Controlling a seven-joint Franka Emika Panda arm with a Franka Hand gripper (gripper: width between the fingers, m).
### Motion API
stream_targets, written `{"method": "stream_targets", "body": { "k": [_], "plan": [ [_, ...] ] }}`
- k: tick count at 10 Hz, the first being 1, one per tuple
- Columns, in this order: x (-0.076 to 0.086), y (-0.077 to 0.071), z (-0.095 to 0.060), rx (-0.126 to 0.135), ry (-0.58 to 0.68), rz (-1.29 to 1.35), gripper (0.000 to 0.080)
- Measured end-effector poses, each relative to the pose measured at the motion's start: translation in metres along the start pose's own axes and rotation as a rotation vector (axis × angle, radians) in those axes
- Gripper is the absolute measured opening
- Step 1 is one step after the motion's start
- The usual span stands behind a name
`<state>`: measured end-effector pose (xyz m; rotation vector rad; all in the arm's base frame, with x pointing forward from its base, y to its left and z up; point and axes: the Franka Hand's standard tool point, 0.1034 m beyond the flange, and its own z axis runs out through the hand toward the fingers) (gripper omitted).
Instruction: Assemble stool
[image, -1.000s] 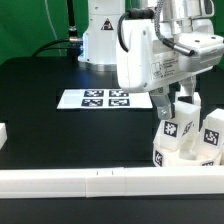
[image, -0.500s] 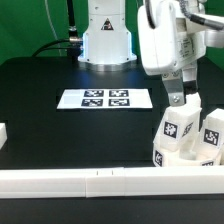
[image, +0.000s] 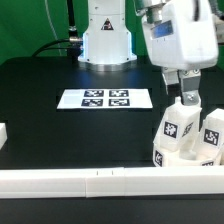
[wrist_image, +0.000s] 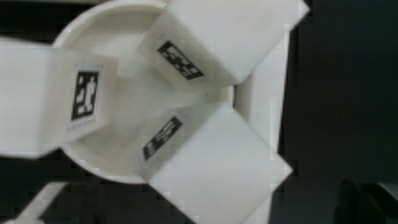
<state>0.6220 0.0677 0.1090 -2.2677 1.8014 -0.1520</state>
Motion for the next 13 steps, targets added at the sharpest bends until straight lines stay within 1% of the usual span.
{"method": "stream_targets", "body": {
  "k": [1,2,3,4,8,11,12,13],
  "plan": [
    [-0.001,-0.001,0.0,-0.008,0.011,-0.168,0.0649],
    [0.001,-0.001,-0.001,-0.01,0.009,-0.346,0.0649],
    [0.002,-0.001,-0.001,-0.025,-0.012,-0.439,0.0649],
    [0.003,-0.001,-0.001,-0.022,-0.005,-0.504,0.0649],
    [0.005,-0.001,-0.001,-0.029,-0.003,-0.725,0.0649],
    [0.003,0.002,0.006,-0.058,-0.012,-1.159,0.0649],
    [-0.001,0.002,0.007,-0.071,-0.014,-1.281,0.0649],
    [-0.006,0.001,0.008,-0.082,-0.007,-1.337,0.0649]
  ]
}}
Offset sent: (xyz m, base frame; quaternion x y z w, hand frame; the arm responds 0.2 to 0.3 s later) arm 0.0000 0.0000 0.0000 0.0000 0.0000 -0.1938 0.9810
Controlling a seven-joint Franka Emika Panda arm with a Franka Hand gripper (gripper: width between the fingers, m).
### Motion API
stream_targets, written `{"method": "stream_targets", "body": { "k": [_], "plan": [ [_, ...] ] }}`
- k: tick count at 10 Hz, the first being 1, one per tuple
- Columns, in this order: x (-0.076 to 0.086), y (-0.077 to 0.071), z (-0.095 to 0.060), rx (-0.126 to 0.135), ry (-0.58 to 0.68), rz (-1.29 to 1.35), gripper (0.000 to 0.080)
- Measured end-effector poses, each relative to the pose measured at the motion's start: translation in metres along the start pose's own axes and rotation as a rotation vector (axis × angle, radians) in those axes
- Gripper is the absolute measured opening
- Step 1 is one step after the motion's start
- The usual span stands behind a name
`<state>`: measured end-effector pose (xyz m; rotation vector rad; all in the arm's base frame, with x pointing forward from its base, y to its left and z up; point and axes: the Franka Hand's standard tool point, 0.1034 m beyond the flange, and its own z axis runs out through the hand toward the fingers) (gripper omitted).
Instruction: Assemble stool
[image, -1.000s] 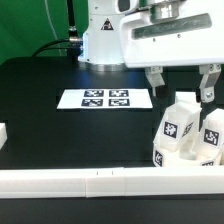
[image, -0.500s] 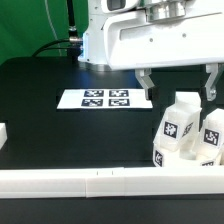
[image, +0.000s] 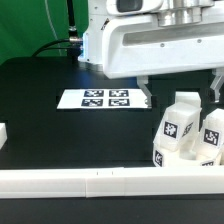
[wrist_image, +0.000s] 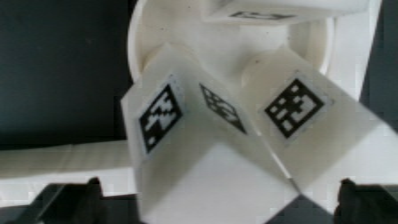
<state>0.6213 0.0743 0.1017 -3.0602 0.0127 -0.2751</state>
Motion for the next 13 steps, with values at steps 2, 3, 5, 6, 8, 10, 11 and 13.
{"method": "stream_targets", "body": {
  "k": [2,3,5,6,8,10,11,13],
  "plan": [
    [0.0,0.006,0.0,-0.012,-0.002,-0.142,0.0649],
    [0.0,0.007,0.0,-0.021,-0.005,-0.209,0.0649],
    [-0.002,0.01,0.004,-0.049,-0.023,-0.451,0.0649],
    [-0.003,0.012,0.008,-0.06,-0.029,-0.537,0.0649],
    [-0.004,0.017,0.01,-0.076,-0.049,-0.657,0.0649],
    [-0.004,0.019,0.011,-0.081,-0.057,-0.676,0.0649],
    [-0.005,0.019,0.012,-0.079,-0.061,-0.67,0.0649],
    [-0.006,0.018,0.013,-0.079,-0.063,-0.645,0.0649]
  ]
}}
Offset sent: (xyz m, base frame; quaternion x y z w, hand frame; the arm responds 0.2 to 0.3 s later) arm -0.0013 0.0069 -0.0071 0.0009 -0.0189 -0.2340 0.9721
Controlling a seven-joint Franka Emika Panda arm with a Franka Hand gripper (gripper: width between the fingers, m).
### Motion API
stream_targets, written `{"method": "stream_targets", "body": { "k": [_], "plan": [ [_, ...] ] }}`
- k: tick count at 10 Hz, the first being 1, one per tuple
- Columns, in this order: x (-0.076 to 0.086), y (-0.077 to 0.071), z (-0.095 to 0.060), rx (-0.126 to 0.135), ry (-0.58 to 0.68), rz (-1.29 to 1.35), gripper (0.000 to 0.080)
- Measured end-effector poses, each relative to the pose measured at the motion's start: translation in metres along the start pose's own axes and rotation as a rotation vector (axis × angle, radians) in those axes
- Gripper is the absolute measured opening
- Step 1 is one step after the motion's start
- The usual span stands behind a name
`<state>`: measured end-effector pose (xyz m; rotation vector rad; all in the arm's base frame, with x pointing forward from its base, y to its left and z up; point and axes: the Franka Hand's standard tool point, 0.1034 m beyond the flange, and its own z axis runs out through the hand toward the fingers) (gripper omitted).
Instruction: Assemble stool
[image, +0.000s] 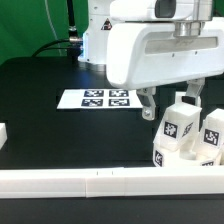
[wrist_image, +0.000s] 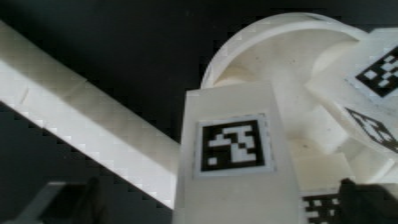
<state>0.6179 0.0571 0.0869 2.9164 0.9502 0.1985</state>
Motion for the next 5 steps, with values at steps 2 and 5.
{"method": "stream_targets", "body": {
  "k": [2,5],
  "plan": [
    [0.0012,-0.0018,0.0011,0.003,-0.002,0.027,0.0649],
    [0.0042,-0.0051,0.0013,0.006,0.001,0.056,0.0556]
  ]
}}
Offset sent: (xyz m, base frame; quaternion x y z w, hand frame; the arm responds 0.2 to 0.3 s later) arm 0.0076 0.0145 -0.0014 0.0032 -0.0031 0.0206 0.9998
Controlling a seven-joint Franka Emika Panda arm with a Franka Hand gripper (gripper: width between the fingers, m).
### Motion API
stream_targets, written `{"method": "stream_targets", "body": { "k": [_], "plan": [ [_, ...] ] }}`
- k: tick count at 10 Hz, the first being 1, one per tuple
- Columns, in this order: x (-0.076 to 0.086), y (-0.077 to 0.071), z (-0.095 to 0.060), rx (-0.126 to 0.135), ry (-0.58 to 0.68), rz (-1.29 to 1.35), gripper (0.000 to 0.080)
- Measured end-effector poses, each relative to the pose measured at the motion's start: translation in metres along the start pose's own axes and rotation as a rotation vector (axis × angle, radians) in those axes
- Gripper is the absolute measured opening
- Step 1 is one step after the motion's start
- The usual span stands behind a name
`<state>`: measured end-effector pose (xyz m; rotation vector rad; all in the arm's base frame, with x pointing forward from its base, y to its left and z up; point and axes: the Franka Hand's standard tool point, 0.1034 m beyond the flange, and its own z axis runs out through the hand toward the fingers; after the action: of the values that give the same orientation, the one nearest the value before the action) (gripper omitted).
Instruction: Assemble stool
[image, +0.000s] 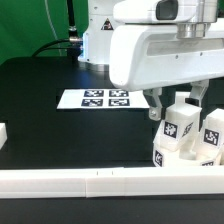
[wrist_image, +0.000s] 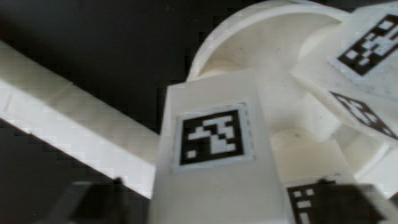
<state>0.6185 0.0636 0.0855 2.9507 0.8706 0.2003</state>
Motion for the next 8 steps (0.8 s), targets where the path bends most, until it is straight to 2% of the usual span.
{"method": "stream_targets", "body": {
  "k": [1,2,4,8],
  "plan": [
    [0.0,0.0,0.0,0.0,0.0,0.002,0.0354],
    [0.0,0.0,0.0,0.0,0.0,0.002,0.0339],
    [-0.005,0.011,0.0,-0.003,0.0,-0.005,0.0339],
    [-0.005,0.011,0.0,-0.003,0.001,0.191,0.0339]
  ]
}}
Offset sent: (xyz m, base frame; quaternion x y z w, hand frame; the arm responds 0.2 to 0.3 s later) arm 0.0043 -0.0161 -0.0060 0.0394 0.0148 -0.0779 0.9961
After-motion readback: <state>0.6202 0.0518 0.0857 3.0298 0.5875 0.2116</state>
